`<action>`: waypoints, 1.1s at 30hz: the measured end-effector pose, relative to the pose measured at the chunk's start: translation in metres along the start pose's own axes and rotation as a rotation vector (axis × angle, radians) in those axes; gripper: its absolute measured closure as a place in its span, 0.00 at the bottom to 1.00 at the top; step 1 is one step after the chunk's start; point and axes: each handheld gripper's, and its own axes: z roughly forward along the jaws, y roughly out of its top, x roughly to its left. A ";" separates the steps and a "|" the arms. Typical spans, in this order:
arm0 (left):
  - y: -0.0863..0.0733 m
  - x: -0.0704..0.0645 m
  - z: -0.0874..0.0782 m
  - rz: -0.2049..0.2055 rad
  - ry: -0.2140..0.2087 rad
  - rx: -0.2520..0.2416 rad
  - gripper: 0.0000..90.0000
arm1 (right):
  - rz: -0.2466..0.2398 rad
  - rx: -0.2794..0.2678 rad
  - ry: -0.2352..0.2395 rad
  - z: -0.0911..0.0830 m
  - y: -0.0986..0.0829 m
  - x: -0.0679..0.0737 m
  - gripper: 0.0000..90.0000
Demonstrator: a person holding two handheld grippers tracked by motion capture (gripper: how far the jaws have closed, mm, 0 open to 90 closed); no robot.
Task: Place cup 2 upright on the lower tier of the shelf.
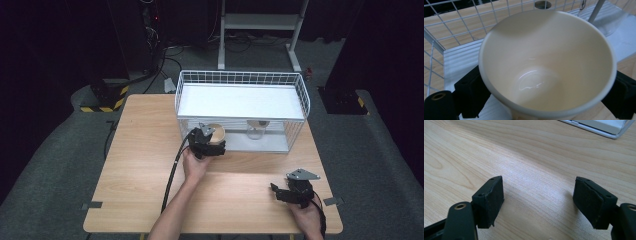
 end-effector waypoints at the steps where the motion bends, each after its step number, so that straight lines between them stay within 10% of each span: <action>1: 0.000 0.000 0.001 0.003 0.005 -0.004 0.10 | 0.000 0.000 0.000 0.000 0.000 0.000 0.28; 33: 0.001 0.005 0.014 -0.022 0.014 -0.007 0.02 | 0.006 0.002 -0.006 0.000 0.000 0.000 0.28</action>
